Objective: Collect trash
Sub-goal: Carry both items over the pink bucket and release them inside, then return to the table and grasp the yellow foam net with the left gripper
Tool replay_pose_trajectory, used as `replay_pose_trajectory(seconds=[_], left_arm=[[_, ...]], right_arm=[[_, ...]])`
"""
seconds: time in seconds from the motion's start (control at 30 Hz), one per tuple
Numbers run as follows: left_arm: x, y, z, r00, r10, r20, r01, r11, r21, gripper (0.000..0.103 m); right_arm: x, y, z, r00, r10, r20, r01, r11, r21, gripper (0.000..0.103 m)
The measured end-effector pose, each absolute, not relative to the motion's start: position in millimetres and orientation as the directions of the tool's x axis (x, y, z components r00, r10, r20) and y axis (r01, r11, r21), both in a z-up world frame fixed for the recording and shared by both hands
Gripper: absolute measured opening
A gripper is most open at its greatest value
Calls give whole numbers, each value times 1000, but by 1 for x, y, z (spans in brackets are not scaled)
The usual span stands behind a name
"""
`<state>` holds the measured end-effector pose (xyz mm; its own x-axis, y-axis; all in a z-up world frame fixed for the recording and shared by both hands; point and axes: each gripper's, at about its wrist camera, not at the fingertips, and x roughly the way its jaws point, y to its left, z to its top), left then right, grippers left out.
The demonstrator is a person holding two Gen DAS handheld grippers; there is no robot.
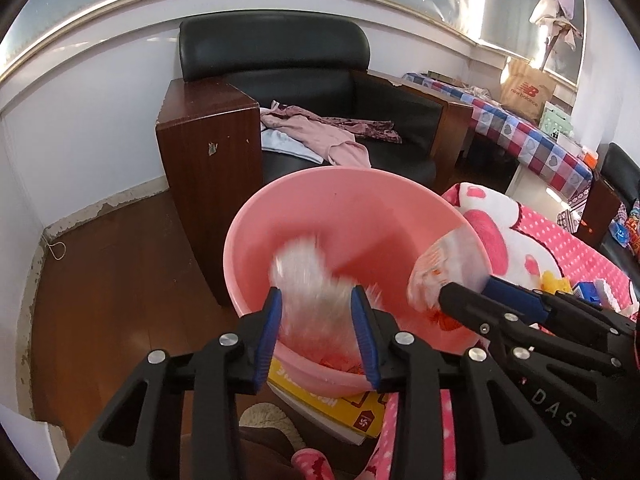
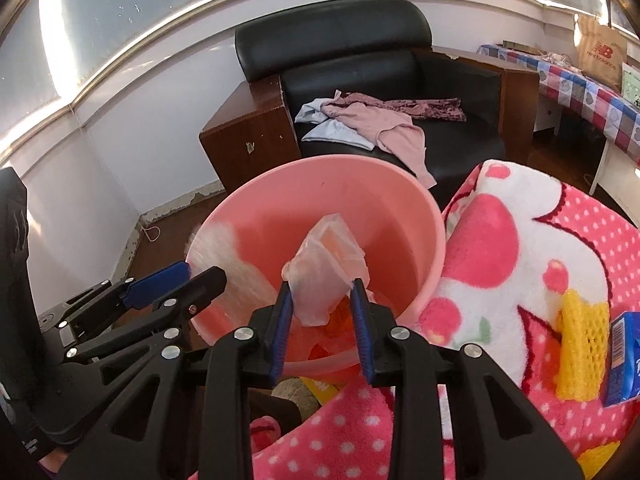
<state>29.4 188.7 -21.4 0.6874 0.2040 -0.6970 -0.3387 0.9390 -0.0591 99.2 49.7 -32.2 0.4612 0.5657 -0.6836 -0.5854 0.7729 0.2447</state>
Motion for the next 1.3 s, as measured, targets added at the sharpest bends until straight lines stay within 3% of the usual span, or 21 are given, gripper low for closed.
replay_pose_trajectory(seconds=[0.2, 0.9, 1.3], left_arm=[[25, 191, -18, 696, 196, -690, -341, 937, -78, 42], [-17, 148, 25, 794, 111, -598, -241, 960, -142, 43], [-25, 89, 33, 802, 23, -597, -134, 981, -141, 43]], right_arm=[[99, 47, -33, 470, 556, -685, -574, 783, 242, 38], [48, -18, 11, 601, 509, -616, -525, 833, 176, 39], [15, -102, 21, 669, 428, -608, -416, 893, 171, 39]])
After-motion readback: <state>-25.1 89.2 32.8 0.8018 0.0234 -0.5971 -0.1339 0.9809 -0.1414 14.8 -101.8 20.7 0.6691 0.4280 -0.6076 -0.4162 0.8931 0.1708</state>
